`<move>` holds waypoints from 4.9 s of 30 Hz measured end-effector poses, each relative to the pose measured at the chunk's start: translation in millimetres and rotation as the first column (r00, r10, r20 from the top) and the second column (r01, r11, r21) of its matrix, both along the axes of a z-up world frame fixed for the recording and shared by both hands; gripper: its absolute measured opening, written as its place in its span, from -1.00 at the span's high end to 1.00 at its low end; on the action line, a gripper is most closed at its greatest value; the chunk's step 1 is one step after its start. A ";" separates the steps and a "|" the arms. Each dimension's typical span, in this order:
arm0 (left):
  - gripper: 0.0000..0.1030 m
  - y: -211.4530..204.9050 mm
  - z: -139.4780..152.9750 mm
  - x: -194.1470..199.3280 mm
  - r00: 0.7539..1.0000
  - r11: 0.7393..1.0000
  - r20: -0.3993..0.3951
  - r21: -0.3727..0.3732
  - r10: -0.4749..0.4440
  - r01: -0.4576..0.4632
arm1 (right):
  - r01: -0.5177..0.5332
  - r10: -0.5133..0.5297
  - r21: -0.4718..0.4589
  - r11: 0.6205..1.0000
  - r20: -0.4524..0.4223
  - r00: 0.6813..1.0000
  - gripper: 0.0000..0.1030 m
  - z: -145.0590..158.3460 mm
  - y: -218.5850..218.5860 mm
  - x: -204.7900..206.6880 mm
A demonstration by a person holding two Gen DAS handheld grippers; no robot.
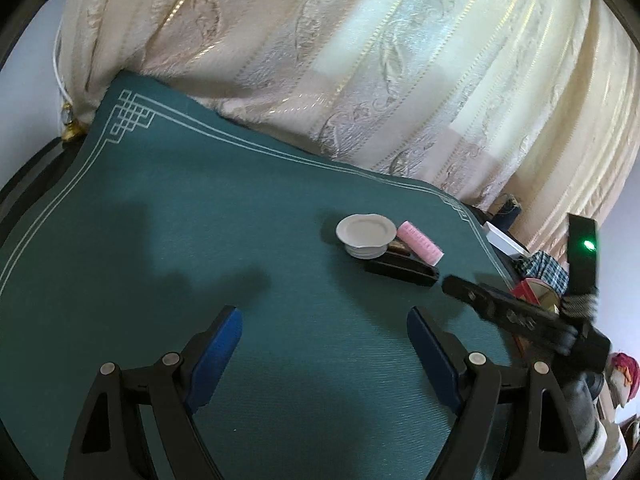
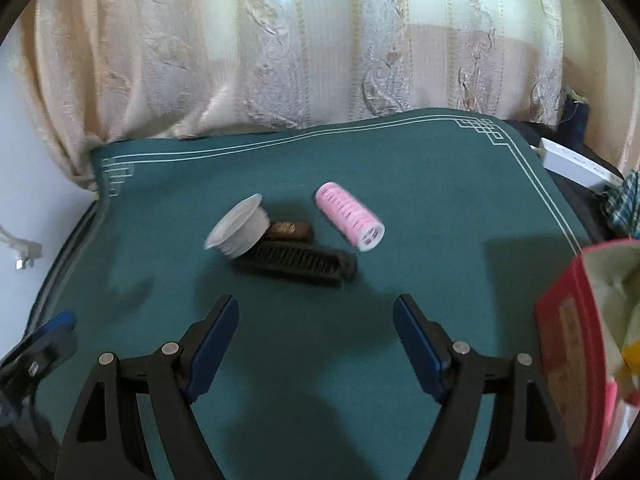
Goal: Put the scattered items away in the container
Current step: 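Grasp the black comb with the right gripper, then grasp the small white dish with the left gripper while the right holds the comb, then carry the white dish and black comb over the red tin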
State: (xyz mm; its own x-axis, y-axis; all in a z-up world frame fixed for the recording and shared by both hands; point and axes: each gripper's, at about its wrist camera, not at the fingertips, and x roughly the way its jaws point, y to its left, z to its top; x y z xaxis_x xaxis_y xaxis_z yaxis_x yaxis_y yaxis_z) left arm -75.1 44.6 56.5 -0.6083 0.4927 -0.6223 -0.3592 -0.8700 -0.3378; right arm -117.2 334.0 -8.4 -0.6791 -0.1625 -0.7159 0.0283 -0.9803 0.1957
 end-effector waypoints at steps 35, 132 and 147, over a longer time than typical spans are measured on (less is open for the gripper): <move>-0.68 -11.3 -4.6 -4.3 0.999 0.999 0.017 0.020 0.044 -0.044 | -0.206 0.195 0.090 0.974 0.119 0.974 -0.07 -24.9 -53.4 -37.8; -0.31 44.1 12.6 18.7 0.999 0.997 -0.016 -0.066 -0.042 0.041 | -0.158 0.152 0.042 0.987 0.110 0.982 0.25 -25.5 -10.9 55.3; -0.31 24.7 13.3 43.4 0.998 0.997 -0.026 -0.058 -0.050 0.048 | -0.125 0.112 0.114 0.986 0.114 0.987 0.43 -23.4 -18.4 57.2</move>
